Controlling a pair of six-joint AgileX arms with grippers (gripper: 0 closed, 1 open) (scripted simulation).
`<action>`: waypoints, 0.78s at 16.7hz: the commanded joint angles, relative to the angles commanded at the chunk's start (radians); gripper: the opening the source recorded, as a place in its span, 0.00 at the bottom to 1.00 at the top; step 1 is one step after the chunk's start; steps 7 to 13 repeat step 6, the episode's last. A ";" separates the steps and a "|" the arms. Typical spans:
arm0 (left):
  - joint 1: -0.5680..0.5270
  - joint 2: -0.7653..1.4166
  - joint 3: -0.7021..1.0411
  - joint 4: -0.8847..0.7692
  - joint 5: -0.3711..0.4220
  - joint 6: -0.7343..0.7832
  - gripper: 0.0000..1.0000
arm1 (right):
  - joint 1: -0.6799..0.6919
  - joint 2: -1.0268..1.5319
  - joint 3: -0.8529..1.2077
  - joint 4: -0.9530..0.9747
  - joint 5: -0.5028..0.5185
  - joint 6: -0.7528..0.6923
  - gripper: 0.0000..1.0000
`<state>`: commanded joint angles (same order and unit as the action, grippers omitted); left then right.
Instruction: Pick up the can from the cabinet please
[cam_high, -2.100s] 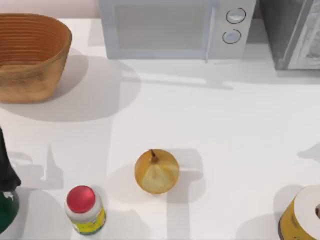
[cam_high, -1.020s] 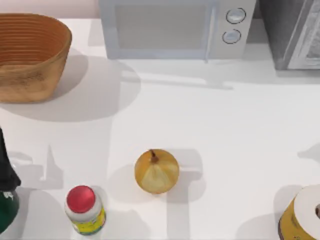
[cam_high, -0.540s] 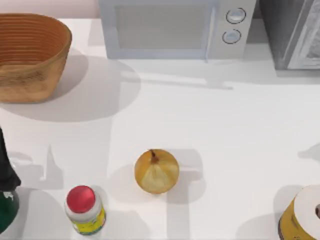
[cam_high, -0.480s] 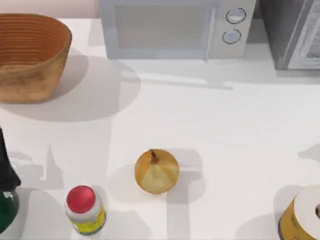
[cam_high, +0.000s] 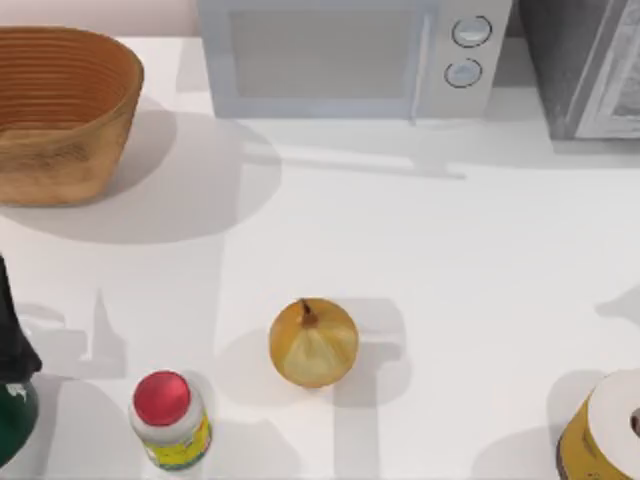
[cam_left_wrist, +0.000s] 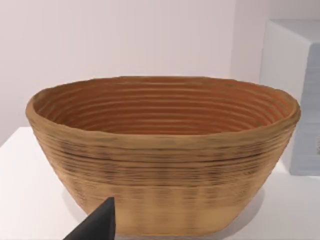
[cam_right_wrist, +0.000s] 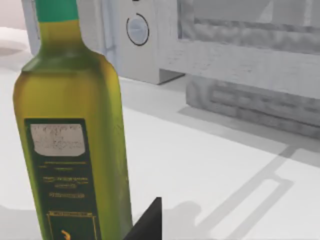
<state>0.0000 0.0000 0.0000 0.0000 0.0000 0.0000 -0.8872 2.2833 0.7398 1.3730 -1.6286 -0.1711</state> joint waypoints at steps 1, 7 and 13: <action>0.000 0.000 0.000 0.000 0.000 0.000 1.00 | 0.000 0.000 0.000 0.000 0.000 0.000 1.00; 0.000 0.000 0.000 0.000 0.000 0.000 1.00 | 0.000 0.000 0.000 0.000 0.000 0.000 1.00; 0.000 0.000 0.000 0.000 0.000 0.000 1.00 | 0.000 0.000 0.000 0.000 0.000 0.000 1.00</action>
